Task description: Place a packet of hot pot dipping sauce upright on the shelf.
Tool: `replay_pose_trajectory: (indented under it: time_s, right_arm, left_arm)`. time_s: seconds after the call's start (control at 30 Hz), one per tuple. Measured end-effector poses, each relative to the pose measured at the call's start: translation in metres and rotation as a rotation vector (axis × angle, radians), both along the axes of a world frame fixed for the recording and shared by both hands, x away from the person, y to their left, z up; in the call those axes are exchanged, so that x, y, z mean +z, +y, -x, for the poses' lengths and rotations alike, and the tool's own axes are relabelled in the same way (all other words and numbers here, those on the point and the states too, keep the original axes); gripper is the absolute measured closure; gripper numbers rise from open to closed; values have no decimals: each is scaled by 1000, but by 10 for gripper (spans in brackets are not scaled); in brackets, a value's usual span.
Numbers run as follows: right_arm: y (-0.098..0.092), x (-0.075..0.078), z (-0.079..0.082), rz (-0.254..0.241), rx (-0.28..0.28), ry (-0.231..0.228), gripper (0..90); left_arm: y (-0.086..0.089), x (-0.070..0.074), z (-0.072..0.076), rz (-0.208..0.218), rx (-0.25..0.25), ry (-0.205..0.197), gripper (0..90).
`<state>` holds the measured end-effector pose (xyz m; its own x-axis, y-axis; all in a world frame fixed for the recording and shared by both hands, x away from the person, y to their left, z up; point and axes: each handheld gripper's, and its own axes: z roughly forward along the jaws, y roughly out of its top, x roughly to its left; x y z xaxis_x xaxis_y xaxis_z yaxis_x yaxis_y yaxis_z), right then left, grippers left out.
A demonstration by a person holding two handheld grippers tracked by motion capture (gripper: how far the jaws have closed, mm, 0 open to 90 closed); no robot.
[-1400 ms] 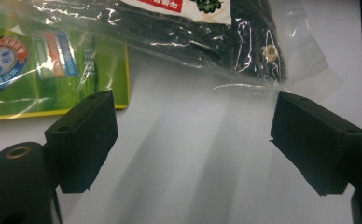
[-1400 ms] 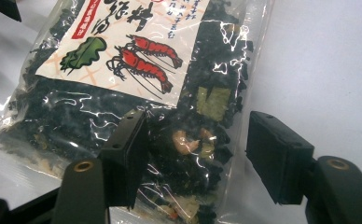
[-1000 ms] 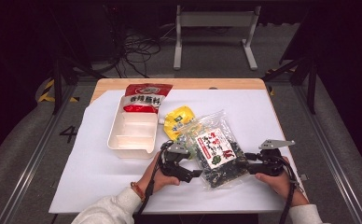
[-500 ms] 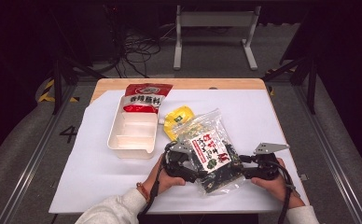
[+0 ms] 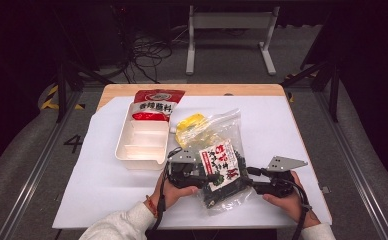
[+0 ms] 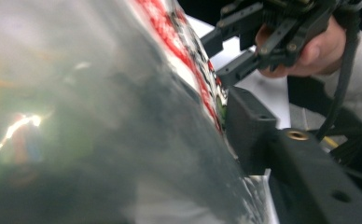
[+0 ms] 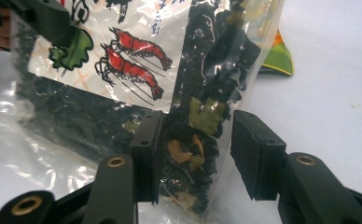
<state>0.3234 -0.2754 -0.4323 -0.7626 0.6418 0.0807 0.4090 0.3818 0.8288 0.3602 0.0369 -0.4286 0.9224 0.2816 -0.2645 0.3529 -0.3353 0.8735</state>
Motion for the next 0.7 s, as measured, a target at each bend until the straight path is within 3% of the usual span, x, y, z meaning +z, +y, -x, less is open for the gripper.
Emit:
replay_pose_trajectory:
  time_s: [0.23, 0.43, 0.7]
  right_arm:
    - [5, 8, 9, -8, 20, -18, 417]
    - [4, 13, 16, -4, 46, -32, 370]
    - [-8, 14, 24, 8, 58, -23, 316]
  left_arm:
    - [7, 11, 5, 9, 2, -59, 699]
    - [10, 21, 11, -10, 2, -134, 710]
    - [16, 32, 14, 0, 4, -182, 711]
